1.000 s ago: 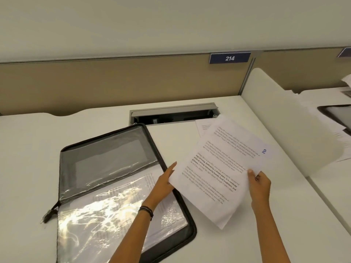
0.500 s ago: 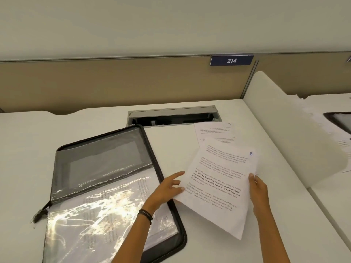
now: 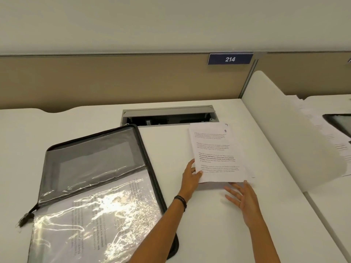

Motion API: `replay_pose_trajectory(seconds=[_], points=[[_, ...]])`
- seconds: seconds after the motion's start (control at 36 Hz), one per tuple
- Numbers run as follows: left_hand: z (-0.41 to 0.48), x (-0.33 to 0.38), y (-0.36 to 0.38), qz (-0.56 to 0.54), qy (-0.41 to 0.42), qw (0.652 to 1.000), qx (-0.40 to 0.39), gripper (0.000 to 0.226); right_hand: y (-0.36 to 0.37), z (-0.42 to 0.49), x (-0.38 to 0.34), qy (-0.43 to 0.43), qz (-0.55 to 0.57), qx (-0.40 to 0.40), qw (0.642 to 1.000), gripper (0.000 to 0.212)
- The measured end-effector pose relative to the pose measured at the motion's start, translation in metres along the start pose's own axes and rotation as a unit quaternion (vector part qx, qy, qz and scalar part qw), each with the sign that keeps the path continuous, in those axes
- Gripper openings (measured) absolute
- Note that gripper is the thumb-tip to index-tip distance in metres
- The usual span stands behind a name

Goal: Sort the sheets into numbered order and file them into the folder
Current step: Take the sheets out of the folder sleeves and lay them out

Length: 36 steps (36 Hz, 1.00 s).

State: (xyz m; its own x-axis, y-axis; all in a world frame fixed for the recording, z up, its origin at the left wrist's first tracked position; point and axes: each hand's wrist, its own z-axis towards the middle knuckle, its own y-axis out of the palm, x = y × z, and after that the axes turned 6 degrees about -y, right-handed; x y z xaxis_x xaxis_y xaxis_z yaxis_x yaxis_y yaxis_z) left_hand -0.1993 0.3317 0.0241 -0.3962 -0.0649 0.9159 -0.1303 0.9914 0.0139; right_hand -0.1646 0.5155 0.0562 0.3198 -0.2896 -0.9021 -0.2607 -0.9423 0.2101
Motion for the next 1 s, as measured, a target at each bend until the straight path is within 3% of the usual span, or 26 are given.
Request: replay_pose_trajectory(seconds=[0.19,0.39,0.58,0.78,0.83,0.92,1.0], points=[[0.005,0.007,0.011,0.049,0.003,0.997,-0.057,0.058,0.007,0.009,0.007,0.009,-0.019,0.039,0.999,0.046],[0.001,0.006,-0.009,0.181,0.026,0.983,-0.015,0.055,0.024,0.003,0.024,0.023,-0.092,0.057,0.994,0.029],[-0.019,-0.009,-0.082,0.315,0.135,0.939,0.023,0.04,0.06,-0.012,0.049,-0.008,-0.208,-0.041,0.977,0.015],[-0.052,-0.028,-0.161,0.412,0.15,0.898,0.027,0.039,0.108,-0.033,0.06,0.011,-0.276,-0.182,0.944,0.017],[-0.06,-0.035,-0.179,0.437,0.16,0.885,0.018,0.046,0.118,-0.04,0.062,0.018,-0.28,-0.207,0.937,0.019],[-0.073,-0.046,-0.2,0.487,0.149,0.86,-0.034,0.083,0.13,-0.049,0.063,0.026,-0.293,-0.237,0.926,0.021],[-0.089,-0.055,-0.211,0.553,0.126,0.819,-0.083,0.103,0.14,-0.055,0.066,0.033,-0.307,-0.251,0.918,0.02]])
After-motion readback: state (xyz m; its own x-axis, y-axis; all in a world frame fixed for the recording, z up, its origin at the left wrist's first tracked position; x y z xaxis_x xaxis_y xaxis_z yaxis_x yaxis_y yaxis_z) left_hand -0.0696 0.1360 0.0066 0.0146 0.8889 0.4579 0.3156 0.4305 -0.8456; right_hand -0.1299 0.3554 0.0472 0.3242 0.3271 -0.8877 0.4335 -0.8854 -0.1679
